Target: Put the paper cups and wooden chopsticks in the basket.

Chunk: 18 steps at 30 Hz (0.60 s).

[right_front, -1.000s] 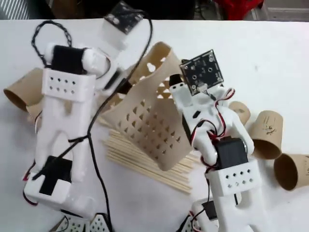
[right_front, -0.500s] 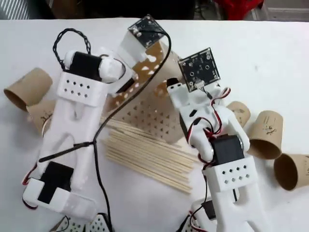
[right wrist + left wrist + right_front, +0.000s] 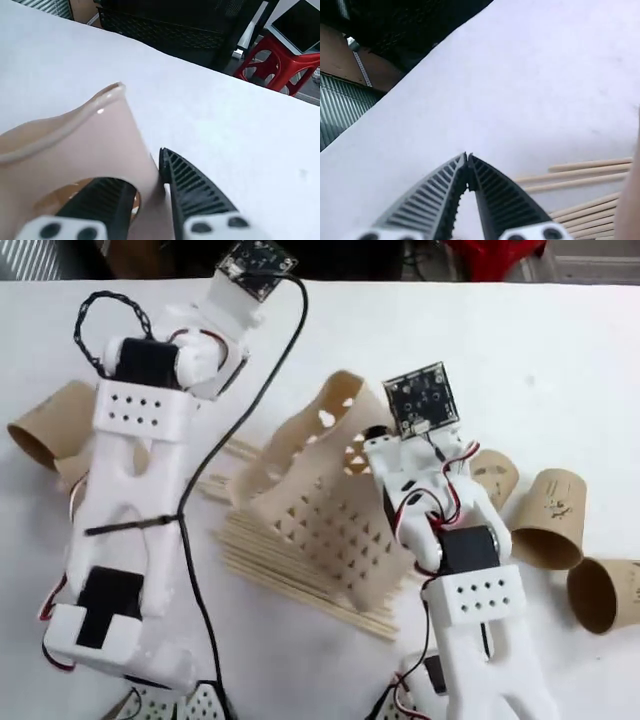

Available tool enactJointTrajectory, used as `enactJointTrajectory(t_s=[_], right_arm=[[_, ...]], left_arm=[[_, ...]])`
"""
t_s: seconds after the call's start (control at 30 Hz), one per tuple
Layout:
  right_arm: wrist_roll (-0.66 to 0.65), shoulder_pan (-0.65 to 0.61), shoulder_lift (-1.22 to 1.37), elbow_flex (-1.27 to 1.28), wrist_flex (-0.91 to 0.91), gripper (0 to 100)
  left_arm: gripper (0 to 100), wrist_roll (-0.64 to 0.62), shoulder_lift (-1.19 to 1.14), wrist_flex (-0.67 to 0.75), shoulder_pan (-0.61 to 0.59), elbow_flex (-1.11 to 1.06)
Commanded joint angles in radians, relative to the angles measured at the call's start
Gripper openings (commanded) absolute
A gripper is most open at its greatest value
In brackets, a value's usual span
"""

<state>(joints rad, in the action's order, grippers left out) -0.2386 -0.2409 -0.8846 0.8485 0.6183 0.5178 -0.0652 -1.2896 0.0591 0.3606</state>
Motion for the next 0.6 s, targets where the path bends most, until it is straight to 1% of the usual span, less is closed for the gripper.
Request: enactJointTrajectory(t_s=[0.0,0.03,0.07,0.1,0.17,0.23,0.3,0.37,0.57], right_arm=[[0.02,0.004,-0.03,0.011,-0.116,1.8],[0.021,0.004,-0.03,0.011,-0.154,1.8],[0.021,0.007,-0.03,0.011,-0.197,1.8],[0.021,0.013,-0.03,0.011,-0.234,1.8],[0.021,0.018,-0.03,0.011,-0.289,1.8],[0.021,0.016,-0.03,0.011,-0.338,1.8],[0.021,0.012,-0.03,0.014,-0.386,1.8],[0.021,0.012,-0.03,0.023,-0.443,1.8],[0.014,0.01,-0.028,0.11,-0.693,1.8]], left_arm=[[2,-0.02,0.03,0.008,-0.001,0.006],[2,-0.044,0.031,-0.018,0.001,0.026],[3,-0.097,0.036,-0.066,0.001,0.074],[4,-0.181,0.036,-0.127,0.001,0.133],[11,-0.341,0.033,-0.269,-0.001,0.282],[19,-0.431,0.021,-0.397,0.001,0.465],[24,-0.537,0.004,-0.493,0.024,0.637],[25,-0.626,0.001,-0.503,0.05,0.701],[25,-0.798,0.044,-0.502,0.153,0.681]])
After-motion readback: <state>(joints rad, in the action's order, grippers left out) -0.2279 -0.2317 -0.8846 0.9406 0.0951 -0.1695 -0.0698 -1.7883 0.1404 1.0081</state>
